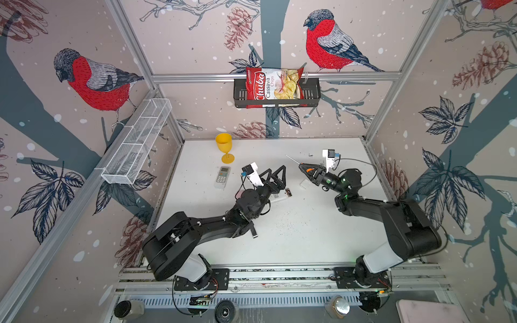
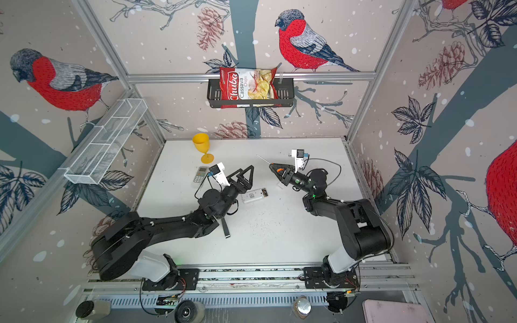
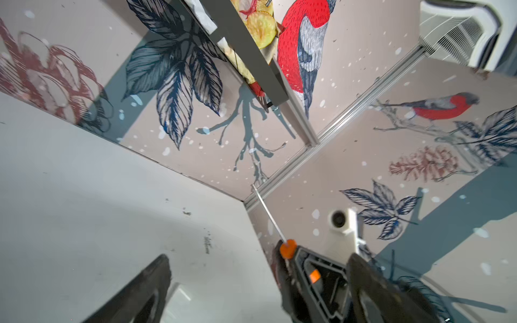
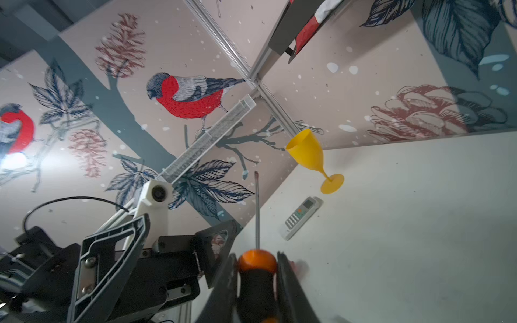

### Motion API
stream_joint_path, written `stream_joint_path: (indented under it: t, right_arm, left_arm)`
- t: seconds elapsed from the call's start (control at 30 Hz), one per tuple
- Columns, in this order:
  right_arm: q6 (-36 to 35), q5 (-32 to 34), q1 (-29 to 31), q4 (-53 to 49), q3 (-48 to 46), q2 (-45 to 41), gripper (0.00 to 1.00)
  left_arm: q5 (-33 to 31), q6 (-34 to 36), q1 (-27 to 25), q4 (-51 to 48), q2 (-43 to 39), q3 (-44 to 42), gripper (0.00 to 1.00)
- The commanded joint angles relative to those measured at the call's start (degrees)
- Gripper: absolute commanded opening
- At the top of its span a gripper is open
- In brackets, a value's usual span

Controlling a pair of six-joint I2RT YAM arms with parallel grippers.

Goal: Unload the batteries from the remote control
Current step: 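Lower the screwdriver toward the opened remote with the right gripper while the left gripper descends, then insert the screwdriver tip into the battery compartment with the right gripper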

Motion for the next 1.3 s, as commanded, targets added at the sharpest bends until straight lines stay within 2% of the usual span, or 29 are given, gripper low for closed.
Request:
stream_joint_path:
  t: [0.0, 0.07, 0.17, 0.37, 0.47, 0.77, 1.07, 1.27]
  right_arm:
    - [-22.1, 5.2, 0.6, -36.2, 4.9, -4.9, 0.0]
    - [-28.1, 8.4, 0.5, -49.2, 8.5, -6.3, 0.0]
    - [-31.5, 11.9, 0.4, -60.2, 12.3, -6.4, 0.0]
    - [-35.0, 15.4, 0.8, -75.9, 19.8, -2.6, 0.0]
    - [-36.6, 18.0, 1.7, -79.9, 21.6, -1.7, 0.0]
    - [-39.7, 23.1, 4.0, -82.7, 23.5, 2.5, 0.0]
    - [-37.9, 22.8, 4.0, -77.6, 19.4, 1.0, 0.0]
    - [-37.3, 22.4, 3.6, -74.7, 17.5, 0.0, 0.0]
  left_arm:
    - [0.8, 10.0, 0.8, -16.9, -2.4, 1.9, 0.96]
    - [0.6, 13.8, 1.4, -24.7, -3.0, 4.0, 0.96]
    - [2.1, 18.5, 2.7, -32.4, -2.9, 5.9, 0.96]
    - [2.5, 22.4, 4.9, -39.3, -2.3, 5.3, 0.96]
    - [4.0, 23.2, 5.2, -40.2, -2.2, 4.0, 0.96]
    - [8.7, 22.2, 4.6, -46.3, 2.9, 1.5, 0.95]
    - [3.7, 23.3, 1.3, -50.0, 13.9, 7.1, 0.96]
    - [0.8, 22.5, 1.1, -50.3, 17.1, 8.4, 0.96]
